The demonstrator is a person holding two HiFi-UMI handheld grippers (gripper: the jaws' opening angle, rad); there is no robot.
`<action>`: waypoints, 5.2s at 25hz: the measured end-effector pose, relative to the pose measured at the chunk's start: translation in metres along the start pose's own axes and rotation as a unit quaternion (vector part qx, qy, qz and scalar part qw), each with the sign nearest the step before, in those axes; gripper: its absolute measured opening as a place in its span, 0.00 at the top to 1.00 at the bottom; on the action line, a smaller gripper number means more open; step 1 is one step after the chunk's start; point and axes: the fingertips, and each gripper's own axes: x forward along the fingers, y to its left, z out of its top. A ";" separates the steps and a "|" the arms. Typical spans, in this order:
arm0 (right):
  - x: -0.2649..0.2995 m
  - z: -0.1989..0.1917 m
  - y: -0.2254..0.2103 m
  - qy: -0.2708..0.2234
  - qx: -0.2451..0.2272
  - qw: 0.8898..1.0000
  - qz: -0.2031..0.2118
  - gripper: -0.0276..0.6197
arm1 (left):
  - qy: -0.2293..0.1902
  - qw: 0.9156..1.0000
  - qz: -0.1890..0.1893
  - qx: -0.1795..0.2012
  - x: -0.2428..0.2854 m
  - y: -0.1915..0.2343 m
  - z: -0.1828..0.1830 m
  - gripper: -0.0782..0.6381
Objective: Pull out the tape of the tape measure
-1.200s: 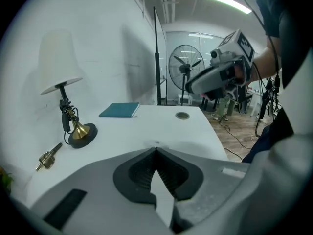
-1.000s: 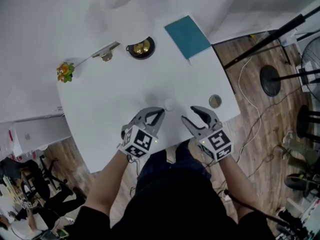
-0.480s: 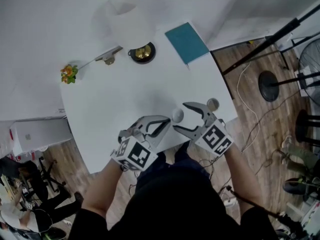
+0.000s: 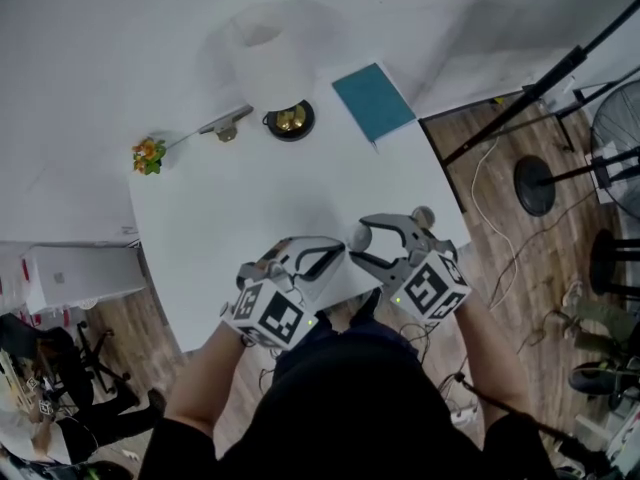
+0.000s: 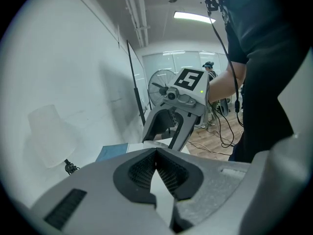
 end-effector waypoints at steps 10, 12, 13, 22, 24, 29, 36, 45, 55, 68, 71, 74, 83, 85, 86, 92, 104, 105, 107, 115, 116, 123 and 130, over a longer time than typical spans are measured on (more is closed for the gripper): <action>-0.013 0.013 0.000 0.018 -0.052 0.998 -0.014 0.60 | -0.002 1.000 0.015 0.025 -0.006 -0.003 0.009 0.88; -0.014 0.013 0.001 0.020 -0.057 0.998 -0.015 0.60 | -0.003 0.999 0.014 0.029 -0.006 -0.005 0.010 0.88; -0.015 0.012 0.001 0.020 -0.058 0.998 -0.015 0.60 | -0.003 0.999 0.014 0.031 -0.006 -0.006 0.010 0.88; -0.017 0.011 0.005 0.019 -0.056 0.998 -0.014 0.60 | -0.001 0.999 0.014 0.032 -0.005 -0.011 0.012 0.88; -0.017 0.011 0.006 0.019 -0.057 0.998 -0.014 0.60 | 0.001 0.999 0.014 0.034 -0.005 -0.013 0.011 0.88; -0.019 0.012 0.009 0.018 -0.058 0.998 -0.013 0.60 | 0.004 0.999 0.016 0.028 -0.005 -0.014 0.010 0.88; -0.017 0.012 0.012 0.019 -0.062 0.998 -0.011 0.60 | 0.004 0.999 0.019 0.027 -0.005 -0.015 0.010 0.88; -0.022 0.008 0.001 0.019 -0.040 0.998 -0.039 0.60 | 0.004 0.999 0.017 0.040 -0.016 -0.013 0.012 0.88; -0.040 -0.002 -0.013 0.050 -0.058 0.993 -0.084 0.60 | -0.004 0.998 0.018 0.063 -0.040 -0.008 0.014 0.88; -0.060 0.006 -0.025 0.055 0.041 0.997 -0.025 0.60 | -0.036 0.998 -0.019 -0.044 -0.086 0.031 0.016 0.88; -0.063 0.005 -0.028 0.074 0.049 0.996 -0.003 0.60 | -0.022 0.998 -0.022 -0.056 -0.096 0.042 0.014 0.88; -0.066 0.004 -0.031 0.085 0.051 0.995 0.005 0.60 | -0.017 0.997 -0.026 -0.069 -0.108 0.048 0.013 0.88; -0.066 0.003 -0.040 0.102 0.061 0.993 0.030 0.60 | -0.027 0.987 -0.049 -0.148 -0.139 0.064 -0.002 0.88; -0.067 0.000 -0.042 0.108 0.059 0.992 0.034 0.60 | -0.026 0.985 -0.057 -0.158 -0.146 0.065 -0.007 0.88; -0.067 -0.001 -0.044 0.112 0.058 0.991 0.035 0.60 | -0.027 0.984 -0.061 -0.165 -0.150 0.067 -0.010 0.88; -0.061 -0.001 -0.049 0.111 0.057 0.991 0.049 0.60 | -0.029 0.977 -0.079 -0.196 -0.164 0.071 -0.024 0.88; -0.059 -0.020 -0.054 0.148 0.063 0.985 0.065 0.60 | -0.010 0.965 -0.073 -0.252 -0.199 0.083 -0.073 0.88; -0.058 -0.021 -0.054 0.154 0.058 0.984 0.065 0.60 | -0.007 0.964 -0.072 -0.254 -0.201 0.082 -0.078 0.88; -0.057 -0.024 -0.057 0.164 0.053 0.983 0.063 0.60 | -0.004 0.963 -0.067 -0.263 -0.207 0.084 -0.085 0.88; -0.054 -0.028 -0.058 0.178 0.067 0.979 0.068 0.60 | 0.000 0.957 -0.043 -0.287 -0.232 0.096 -0.113 0.88; -0.052 -0.028 -0.056 0.176 0.070 0.979 0.070 0.60 | 0.000 0.956 -0.042 -0.289 -0.233 0.096 -0.117 0.88; -0.038 -0.025 -0.043 0.186 0.072 0.976 0.084 0.60 | 0.003 0.951 -0.042 -0.305 -0.241 0.095 -0.138 0.88; -0.020 -0.020 -0.037 0.191 0.079 0.974 0.091 0.60 | 0.001 0.949 -0.041 -0.313 -0.248 0.096 -0.157 0.88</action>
